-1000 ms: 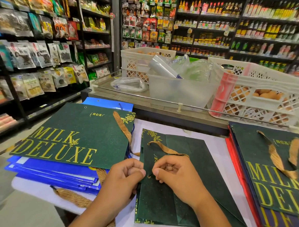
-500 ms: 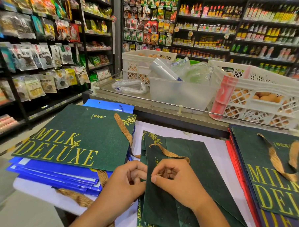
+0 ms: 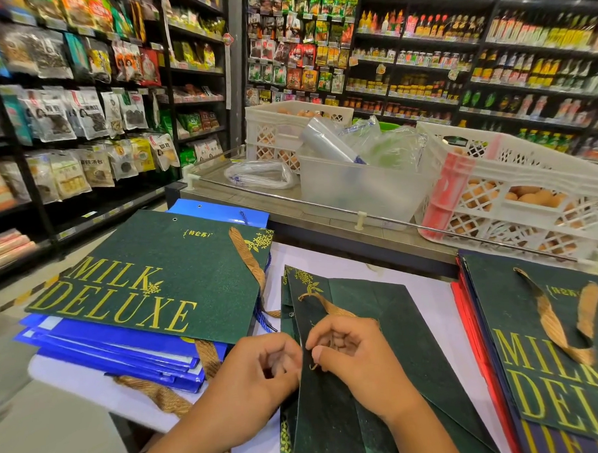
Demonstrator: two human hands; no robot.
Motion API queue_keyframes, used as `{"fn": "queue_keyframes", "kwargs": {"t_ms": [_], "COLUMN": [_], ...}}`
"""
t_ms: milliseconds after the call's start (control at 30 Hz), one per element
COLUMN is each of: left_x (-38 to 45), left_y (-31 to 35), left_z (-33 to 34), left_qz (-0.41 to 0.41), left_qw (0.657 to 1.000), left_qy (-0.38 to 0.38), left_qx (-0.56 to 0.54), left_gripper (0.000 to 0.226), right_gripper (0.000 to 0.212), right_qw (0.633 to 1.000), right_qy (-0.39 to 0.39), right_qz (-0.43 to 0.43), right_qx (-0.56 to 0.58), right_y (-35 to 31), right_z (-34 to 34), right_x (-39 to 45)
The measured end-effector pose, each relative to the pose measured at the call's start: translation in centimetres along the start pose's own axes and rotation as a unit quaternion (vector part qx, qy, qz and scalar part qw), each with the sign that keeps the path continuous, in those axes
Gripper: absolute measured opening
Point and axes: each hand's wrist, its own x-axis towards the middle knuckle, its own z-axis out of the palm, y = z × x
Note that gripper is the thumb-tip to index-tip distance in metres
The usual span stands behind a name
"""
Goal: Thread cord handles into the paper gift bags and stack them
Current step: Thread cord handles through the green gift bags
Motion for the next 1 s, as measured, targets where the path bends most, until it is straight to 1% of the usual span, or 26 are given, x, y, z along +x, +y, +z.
{"fn": "queue_keyframes", "kwargs": {"t_ms": [200,300,367,433,533,667,700,833,933,1000], "left_x": [-0.16,-0.16,-0.18,-0.19,-0.24,-0.49,-0.53,-0.56,-0.4,-0.37], "left_y": [0.07,0.11,0.15,0.11,0.13,0.47,0.49,0.34,0.11,-0.01], "left_z": [0.0,0.0,-0.01,-0.04,-0.1,0.02,0.03,0.02,0.04,-0.02], "left_qz": [0.001,0.004,0.008,0.012,0.019,0.043,0.044,0.04,0.026,0.017], "left_qw": [1.0,1.0,1.0,1.0,1.0,0.999,0.999,0.998,0.999,1.0], "left_qy": [-0.004,-0.008,-0.009,-0.011,-0.015,-0.026,-0.026,-0.032,-0.023,-0.021], "left_qx": [0.008,0.007,0.01,0.015,0.015,0.019,0.013,-0.033,-0.007,0.006], "left_gripper": [0.024,0.022,0.021,0.022,0.019,0.005,0.004,0.007,0.02,0.023], "right_gripper": [0.021,0.017,0.014,0.012,0.013,0.013,0.012,0.015,0.018,0.018], "right_qw": [0.999,0.999,0.997,0.996,0.997,0.998,0.998,0.998,0.999,0.999], "right_qy": [-0.002,-0.032,-0.059,-0.07,-0.067,-0.057,-0.054,-0.035,-0.008,0.0], "right_qz": [-0.004,-0.01,-0.011,-0.014,-0.014,-0.009,-0.01,-0.012,-0.011,-0.011], "right_qx": [-0.032,-0.03,-0.043,-0.057,-0.037,0.018,0.027,0.053,0.04,0.037], "right_y": [0.3,0.2,0.17,0.19,0.07,-0.19,-0.26,-0.44,-0.28,-0.24], "right_z": [0.24,0.03,-0.15,-0.29,-0.44,-0.62,-0.66,-0.62,-0.29,-0.22], "right_x": [-0.02,-0.18,-0.24,-0.24,-0.21,-0.3,-0.33,-0.31,-0.07,0.02]}}
